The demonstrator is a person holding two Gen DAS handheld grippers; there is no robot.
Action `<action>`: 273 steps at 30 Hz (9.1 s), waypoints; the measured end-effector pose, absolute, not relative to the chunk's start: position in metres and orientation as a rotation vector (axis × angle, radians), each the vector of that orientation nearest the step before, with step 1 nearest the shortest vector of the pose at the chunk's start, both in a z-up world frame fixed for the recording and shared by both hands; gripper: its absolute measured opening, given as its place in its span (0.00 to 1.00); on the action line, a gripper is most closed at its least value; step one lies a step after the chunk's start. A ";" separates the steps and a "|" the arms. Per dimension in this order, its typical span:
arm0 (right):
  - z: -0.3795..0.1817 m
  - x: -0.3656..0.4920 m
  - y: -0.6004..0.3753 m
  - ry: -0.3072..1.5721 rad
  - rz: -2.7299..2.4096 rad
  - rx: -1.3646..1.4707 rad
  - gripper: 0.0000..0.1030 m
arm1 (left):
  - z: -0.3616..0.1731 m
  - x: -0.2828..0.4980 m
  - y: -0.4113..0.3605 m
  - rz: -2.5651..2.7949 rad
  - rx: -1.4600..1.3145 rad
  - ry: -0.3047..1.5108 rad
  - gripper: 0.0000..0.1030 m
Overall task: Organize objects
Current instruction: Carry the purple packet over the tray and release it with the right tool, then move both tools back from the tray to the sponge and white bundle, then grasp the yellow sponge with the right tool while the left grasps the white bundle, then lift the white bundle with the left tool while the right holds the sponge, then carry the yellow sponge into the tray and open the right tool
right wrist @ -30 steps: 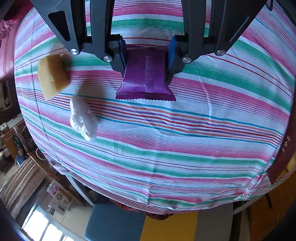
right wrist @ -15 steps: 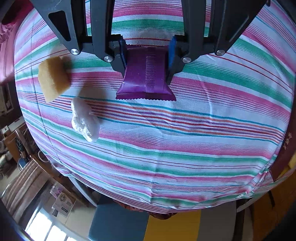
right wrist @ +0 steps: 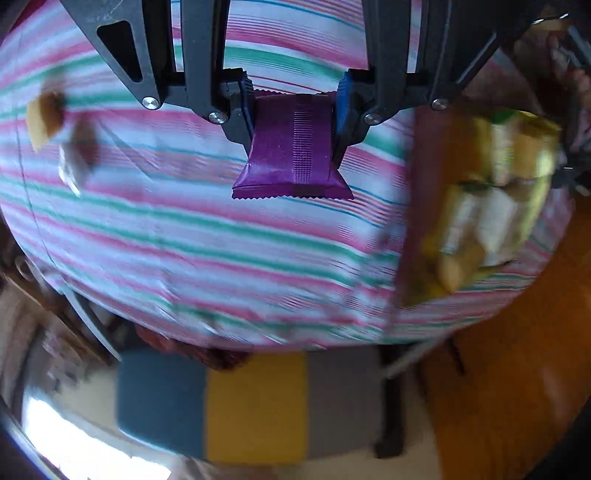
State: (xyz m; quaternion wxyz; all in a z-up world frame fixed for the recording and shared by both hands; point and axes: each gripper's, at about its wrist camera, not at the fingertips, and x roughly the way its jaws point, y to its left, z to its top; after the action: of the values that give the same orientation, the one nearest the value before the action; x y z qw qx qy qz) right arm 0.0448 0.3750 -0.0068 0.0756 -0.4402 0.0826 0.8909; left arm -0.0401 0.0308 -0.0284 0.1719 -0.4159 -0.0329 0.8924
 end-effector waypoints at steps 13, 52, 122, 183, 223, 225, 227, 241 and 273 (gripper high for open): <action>-0.054 -0.037 0.212 0.149 2.873 -1.619 0.35 | -0.033 -0.039 0.020 2.520 -1.193 -0.126 0.45; -0.018 0.037 0.291 0.288 2.815 -1.275 0.73 | -0.005 -0.015 0.047 2.537 -1.070 0.037 0.45; -0.044 0.194 0.685 0.602 1.983 -1.065 0.59 | -0.037 0.043 0.419 1.756 -1.136 0.343 0.45; -0.086 0.131 0.609 0.296 2.328 -1.437 0.59 | -0.091 0.061 0.349 2.004 -1.019 0.445 0.38; -0.090 0.126 0.606 0.268 2.301 -1.445 0.58 | -0.003 0.068 0.280 2.111 -0.829 0.364 0.37; -0.091 0.124 0.605 0.259 2.293 -1.450 0.58 | -0.002 0.063 0.268 2.131 -0.835 0.356 0.37; -0.091 0.123 0.605 0.266 2.285 -1.454 0.58 | -0.001 0.058 0.255 2.149 -0.846 0.339 0.37; -0.049 0.100 0.546 0.322 2.320 -1.335 0.56 | 0.010 -0.010 0.083 2.457 -0.954 0.057 0.37; -0.048 -0.160 0.274 -0.028 2.731 -1.536 0.68 | -0.029 -0.031 0.029 2.429 -1.087 -0.112 0.37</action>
State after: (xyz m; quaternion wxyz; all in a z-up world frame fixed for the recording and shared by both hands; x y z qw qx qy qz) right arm -0.1604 0.2738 -0.0477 0.0039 -0.4901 -0.0090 0.8716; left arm -0.0310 0.0290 -0.0286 0.2368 -0.3964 -0.0410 0.8861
